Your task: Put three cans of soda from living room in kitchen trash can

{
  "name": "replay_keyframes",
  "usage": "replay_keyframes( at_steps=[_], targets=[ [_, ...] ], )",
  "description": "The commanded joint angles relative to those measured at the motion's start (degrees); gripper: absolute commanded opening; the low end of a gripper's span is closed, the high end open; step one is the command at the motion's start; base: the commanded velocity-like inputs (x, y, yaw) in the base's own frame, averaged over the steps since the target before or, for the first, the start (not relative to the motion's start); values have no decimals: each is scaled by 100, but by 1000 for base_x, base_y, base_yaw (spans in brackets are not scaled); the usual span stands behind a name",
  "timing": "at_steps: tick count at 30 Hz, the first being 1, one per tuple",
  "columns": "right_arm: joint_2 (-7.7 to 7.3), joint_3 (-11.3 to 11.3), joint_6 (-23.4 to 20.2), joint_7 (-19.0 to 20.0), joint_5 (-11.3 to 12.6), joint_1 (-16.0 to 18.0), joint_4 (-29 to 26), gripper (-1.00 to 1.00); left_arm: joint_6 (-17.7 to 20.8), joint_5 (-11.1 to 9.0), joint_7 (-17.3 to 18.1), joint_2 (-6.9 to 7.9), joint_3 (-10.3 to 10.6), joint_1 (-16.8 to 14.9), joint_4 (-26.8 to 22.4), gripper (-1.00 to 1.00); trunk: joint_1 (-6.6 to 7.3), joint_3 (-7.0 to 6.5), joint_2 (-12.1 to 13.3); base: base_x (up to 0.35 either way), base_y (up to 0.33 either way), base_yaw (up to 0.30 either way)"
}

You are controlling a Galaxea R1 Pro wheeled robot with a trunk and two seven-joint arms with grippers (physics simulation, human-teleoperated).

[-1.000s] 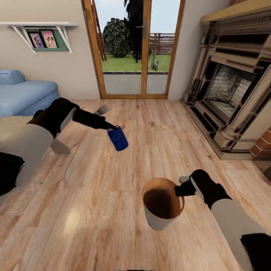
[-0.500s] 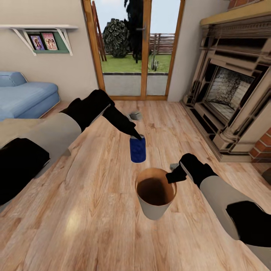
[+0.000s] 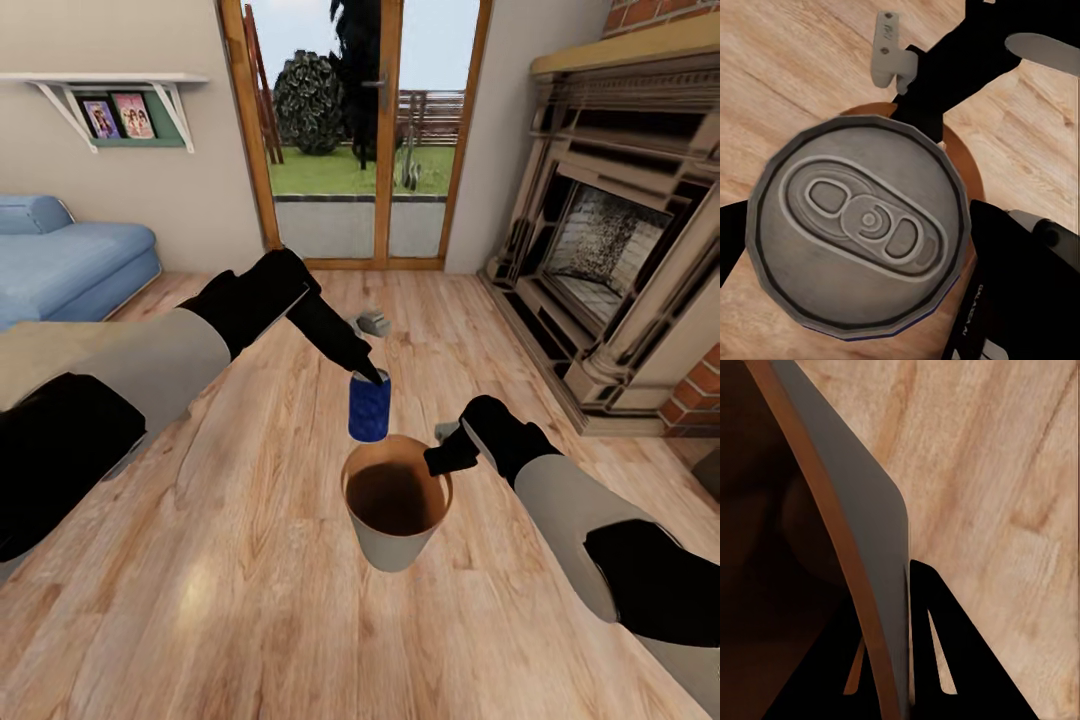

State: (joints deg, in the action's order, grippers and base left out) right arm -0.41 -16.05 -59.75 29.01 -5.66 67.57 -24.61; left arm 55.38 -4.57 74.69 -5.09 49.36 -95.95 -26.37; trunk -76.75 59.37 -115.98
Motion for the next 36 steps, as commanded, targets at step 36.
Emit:
replay_keyframes(
  at_steps=[36],
  targets=[
    [529,28,-25,43,126,724,417,-100,-1167,8,-666,24,3,1378,17,-100,1,-1,1,0,0,0]
  ],
)
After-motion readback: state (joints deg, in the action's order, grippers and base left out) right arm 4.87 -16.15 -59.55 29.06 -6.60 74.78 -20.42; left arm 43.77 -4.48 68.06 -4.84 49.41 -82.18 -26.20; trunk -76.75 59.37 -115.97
